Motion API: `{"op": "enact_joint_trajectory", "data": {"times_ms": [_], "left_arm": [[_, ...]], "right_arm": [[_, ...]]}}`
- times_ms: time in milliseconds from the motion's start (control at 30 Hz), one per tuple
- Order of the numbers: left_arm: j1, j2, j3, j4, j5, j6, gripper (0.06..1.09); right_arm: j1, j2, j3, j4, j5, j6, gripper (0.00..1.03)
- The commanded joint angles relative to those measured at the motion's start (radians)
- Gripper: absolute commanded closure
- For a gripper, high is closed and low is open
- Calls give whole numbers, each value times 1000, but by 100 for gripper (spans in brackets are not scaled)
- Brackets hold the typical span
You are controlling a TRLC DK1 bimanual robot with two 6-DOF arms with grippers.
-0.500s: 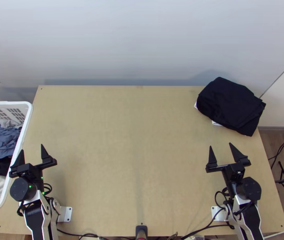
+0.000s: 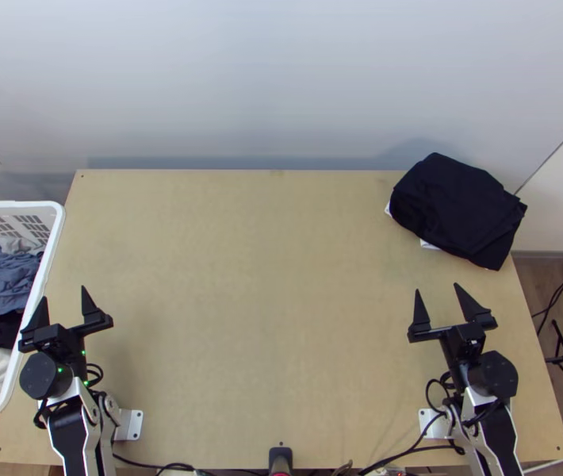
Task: Fold the t-shirt
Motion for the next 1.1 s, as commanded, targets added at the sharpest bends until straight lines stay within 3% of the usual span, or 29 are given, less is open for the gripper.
{"op": "enact_joint_trajectory", "data": {"times_ms": [0,867,1067], "left_arm": [[2,0,0,0,0,2,10],[-21,-1,0,5,2,-34,10],[42,-3,3,23,-14,35,10]], "right_arm": [[0,0,0,0,0,0,4],[-1,0,0,0,0,0,4],[-1,0,0,0,2,0,4]]}}
